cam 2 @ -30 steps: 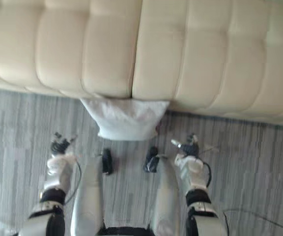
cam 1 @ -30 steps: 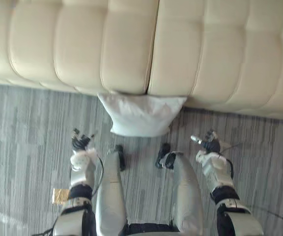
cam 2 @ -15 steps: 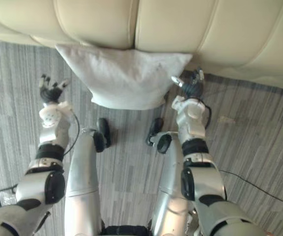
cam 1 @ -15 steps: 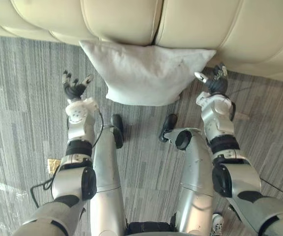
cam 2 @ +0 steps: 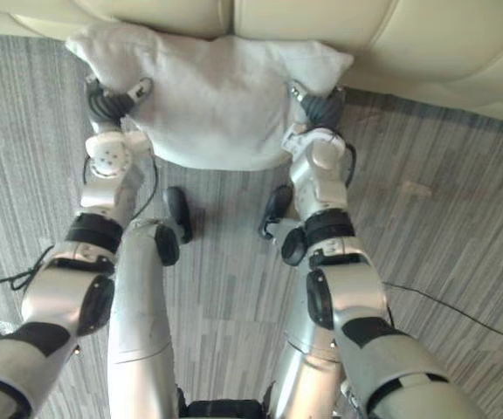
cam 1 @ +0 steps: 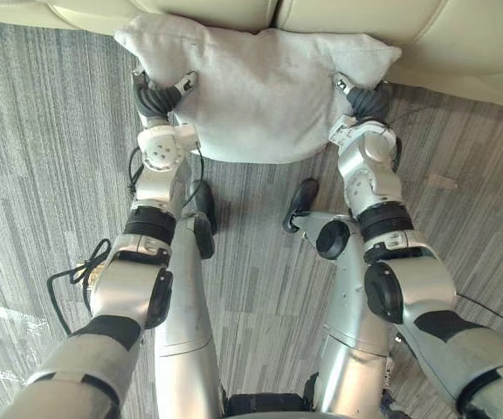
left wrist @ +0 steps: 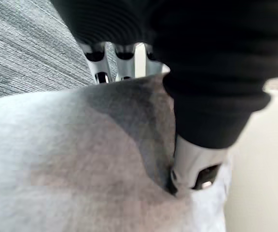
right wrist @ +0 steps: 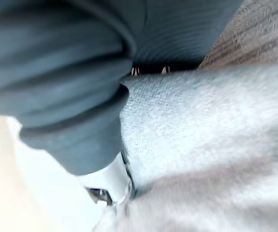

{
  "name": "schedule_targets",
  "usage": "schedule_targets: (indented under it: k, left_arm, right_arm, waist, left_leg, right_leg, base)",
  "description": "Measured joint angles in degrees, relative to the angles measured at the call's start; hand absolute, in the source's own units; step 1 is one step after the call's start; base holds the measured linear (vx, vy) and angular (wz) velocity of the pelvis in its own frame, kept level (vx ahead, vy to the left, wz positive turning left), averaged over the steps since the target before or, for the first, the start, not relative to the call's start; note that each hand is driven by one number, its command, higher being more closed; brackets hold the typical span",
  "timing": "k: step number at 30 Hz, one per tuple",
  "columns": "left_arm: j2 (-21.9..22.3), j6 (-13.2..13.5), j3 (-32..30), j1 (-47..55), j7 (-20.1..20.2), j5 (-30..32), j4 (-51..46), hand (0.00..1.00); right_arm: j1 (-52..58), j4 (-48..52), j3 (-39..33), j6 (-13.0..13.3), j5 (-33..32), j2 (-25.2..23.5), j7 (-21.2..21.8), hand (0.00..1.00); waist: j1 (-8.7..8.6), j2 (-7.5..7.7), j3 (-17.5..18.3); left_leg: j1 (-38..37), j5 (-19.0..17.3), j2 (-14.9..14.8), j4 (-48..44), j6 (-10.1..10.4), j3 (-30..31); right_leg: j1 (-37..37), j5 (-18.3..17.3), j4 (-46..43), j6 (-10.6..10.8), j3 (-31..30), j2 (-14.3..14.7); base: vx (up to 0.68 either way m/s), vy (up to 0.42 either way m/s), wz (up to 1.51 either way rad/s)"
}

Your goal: Pick up cushions and gather them together orderly.

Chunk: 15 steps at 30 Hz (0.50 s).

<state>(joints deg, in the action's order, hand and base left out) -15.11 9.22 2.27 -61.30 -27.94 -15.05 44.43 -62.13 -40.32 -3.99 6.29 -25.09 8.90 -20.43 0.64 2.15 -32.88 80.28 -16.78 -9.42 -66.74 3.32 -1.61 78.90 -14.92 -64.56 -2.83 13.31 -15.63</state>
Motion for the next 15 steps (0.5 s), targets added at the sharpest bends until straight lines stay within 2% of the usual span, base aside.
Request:
schedule_targets:
  k: [3, 5, 7, 10, 15]
  left_arm:
    - [0.07, 0.02, 1.23, 2.79, -1.32, -0.80, -3.76, 1.00]
    - [0.41, 0.24, 2.19, 6.71, -2.14, -1.18, -9.02, 1.00]
    - [1.57, 2.04, 2.29, 10.36, -2.23, -1.41, -15.23, 1.00]
    - [3.39, 3.70, 2.31, 13.60, -2.96, -1.41, -21.39, 1.00]
    - [10.73, 4.60, 3.56, 25.73, -3.51, -0.19, -34.68, 1.00]
  right_arm:
    - [4.12, 6.54, 2.36, 0.30, -0.89, -0.40, -1.07, 1.00]
    - [8.33, 12.80, 3.65, 1.47, -0.90, -1.14, -2.31, 1.00]
    - [12.35, 19.74, 4.69, 3.77, -0.89, -1.80, -3.24, 1.00]
    - [16.00, 25.62, 4.81, 5.77, -0.81, -2.60, -3.63, 1.00]
    - [28.18, 38.28, 5.87, 7.63, 2.00, -5.39, -4.84, 1.00]
  waist:
    - [-0.13, 0.05, 0.04]
    - [-0.19, 0.12, 0.18]
    - [-0.20, 0.07, 0.27]
    - [-0.13, 0.02, 0.42]
    - [0.76, 0.05, 0.66]
  left_leg:
    - [-3.21, 0.00, -0.16, 1.21, 0.00, 0.02]
    - [-7.93, 0.65, -0.17, 4.13, 0.03, -0.39]
    - [-13.83, 2.05, -0.10, 9.00, 0.14, -1.07]
    - [-19.19, 3.27, -0.08, 13.37, 0.45, -1.17]
    - [-36.00, 4.60, -0.08, 23.19, 0.75, -3.08]
  right_leg:
    - [-3.36, 0.32, 1.49, 0.00, 0.36, 0.36]
    - [-7.96, 1.08, 4.51, 0.48, 0.61, 0.83]
    - [-13.67, 2.05, 9.32, 1.35, 1.02, 1.56]
    - [-19.19, 3.25, 13.78, 1.37, 1.87, 2.36]
    - [-35.31, 5.53, 23.77, 0.96, 2.64, 4.04]
  base:
    - [-0.02, 0.007, -0.02]
    - [-0.08, 0.025, -0.03]
    - [-0.09, 0.026, 0.00]
    - [-0.03, 0.010, 0.00]
    - [0.05, -0.010, -0.04]
